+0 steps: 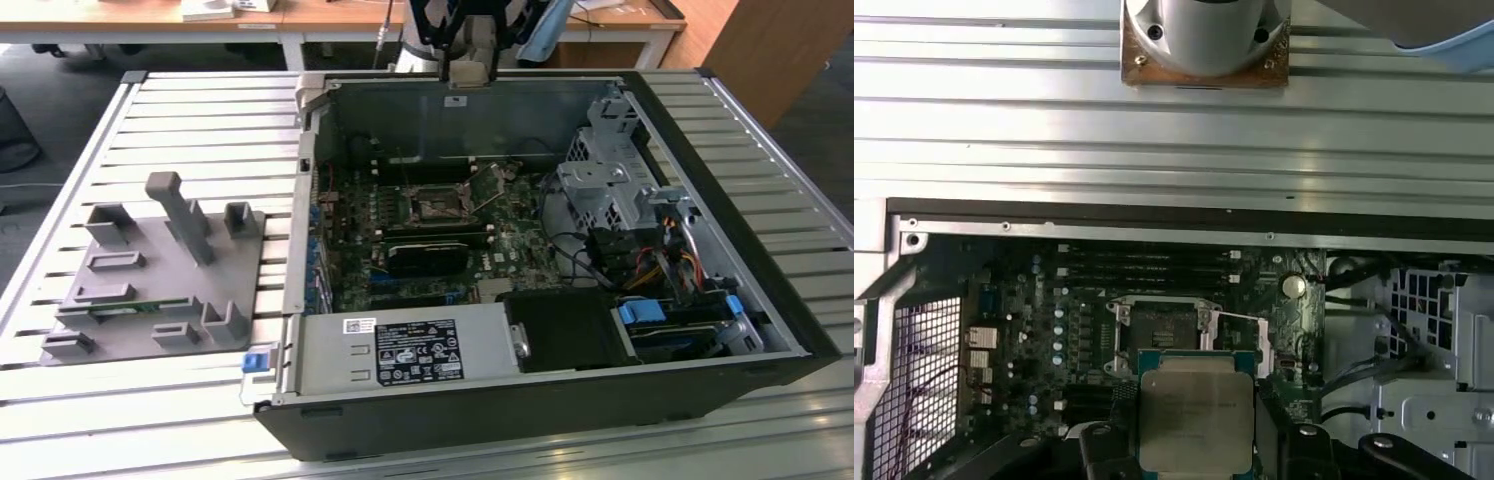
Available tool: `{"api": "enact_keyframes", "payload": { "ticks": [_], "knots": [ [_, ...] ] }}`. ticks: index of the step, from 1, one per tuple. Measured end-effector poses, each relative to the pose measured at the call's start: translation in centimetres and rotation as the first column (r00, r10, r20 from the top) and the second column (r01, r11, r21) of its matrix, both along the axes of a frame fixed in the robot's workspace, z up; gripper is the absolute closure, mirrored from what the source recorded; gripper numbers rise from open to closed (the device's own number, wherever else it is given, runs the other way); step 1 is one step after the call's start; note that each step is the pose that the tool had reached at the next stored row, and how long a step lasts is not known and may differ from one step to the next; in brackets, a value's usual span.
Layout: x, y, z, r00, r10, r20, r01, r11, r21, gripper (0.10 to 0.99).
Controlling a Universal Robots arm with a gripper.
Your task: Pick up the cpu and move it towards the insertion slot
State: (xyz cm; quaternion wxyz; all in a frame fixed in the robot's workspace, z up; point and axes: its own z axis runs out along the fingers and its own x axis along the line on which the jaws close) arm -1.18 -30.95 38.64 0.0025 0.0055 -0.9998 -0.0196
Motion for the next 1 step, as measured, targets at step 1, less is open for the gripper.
{"api": "enact_keyframes", "payload": {
  "ticks": [1],
  "knots": [
    [0.01,0.00,0.00,1.0000,0.000,0.0000,0.000,1.0000,0.000,0.541]
  ]
}}
